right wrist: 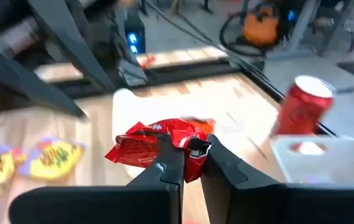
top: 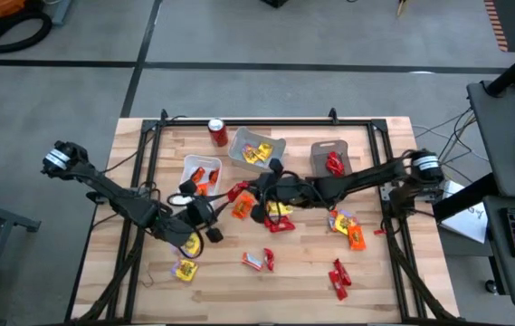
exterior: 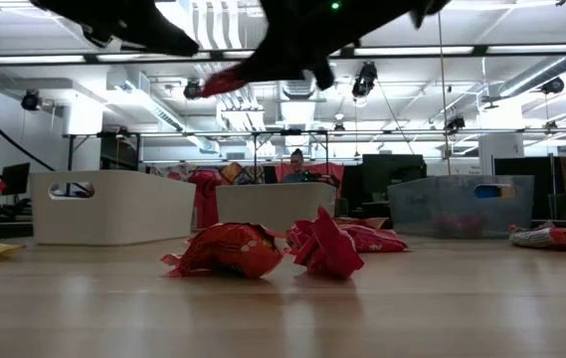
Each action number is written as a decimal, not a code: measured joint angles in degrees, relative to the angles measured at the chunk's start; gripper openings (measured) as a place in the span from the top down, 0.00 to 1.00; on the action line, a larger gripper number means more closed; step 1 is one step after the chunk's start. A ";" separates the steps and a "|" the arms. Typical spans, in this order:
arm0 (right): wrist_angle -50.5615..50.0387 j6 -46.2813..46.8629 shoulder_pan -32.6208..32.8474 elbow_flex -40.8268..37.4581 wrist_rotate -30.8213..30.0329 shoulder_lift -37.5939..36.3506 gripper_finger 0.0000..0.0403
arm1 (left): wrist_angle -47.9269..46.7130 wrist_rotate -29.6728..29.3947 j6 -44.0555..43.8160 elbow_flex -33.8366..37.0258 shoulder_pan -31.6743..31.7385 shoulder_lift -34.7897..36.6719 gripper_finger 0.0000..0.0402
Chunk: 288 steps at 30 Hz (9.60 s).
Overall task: Sort candy
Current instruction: Put the red chocolate into the black bin, then put the orange chocolate into the white bin, then put the yellow candy into the gray bin
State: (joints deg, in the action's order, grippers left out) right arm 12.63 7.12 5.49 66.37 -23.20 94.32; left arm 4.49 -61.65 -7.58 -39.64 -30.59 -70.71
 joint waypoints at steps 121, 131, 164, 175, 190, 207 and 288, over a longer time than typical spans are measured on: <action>-46.43 29.92 -4.98 -4.57 -3.34 -19.53 0.56 | -25.42 28.61 -28.40 -21.38 19.15 -39.69 0.66; -46.38 29.92 -4.98 -4.56 -3.34 -19.53 0.56 | -25.83 28.90 -28.09 -21.24 19.23 -39.11 0.87; -46.37 29.31 -4.98 -4.57 -3.37 -19.53 0.56 | -54.59 20.13 -24.84 -18.75 19.56 -4.40 0.91; -46.25 29.31 -4.98 -4.57 -3.38 -19.53 0.56 | -48.27 20.96 -34.88 0.27 26.50 9.69 0.91; -46.19 29.40 -4.98 -4.57 -3.39 -19.53 0.56 | -33.08 25.21 -28.95 6.73 34.43 6.08 0.89; -46.17 29.50 -4.98 -4.89 -3.39 -19.53 0.56 | -35.92 27.73 -24.44 0.64 33.19 3.56 0.65; -43.13 29.28 -4.59 -8.79 -3.22 -19.53 0.56 | -44.55 59.21 -74.13 -5.29 -17.90 -17.59 0.93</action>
State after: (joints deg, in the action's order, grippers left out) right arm -30.50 36.40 0.91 57.58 -26.42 74.78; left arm -40.06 -2.44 -81.71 -44.93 -48.48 -88.30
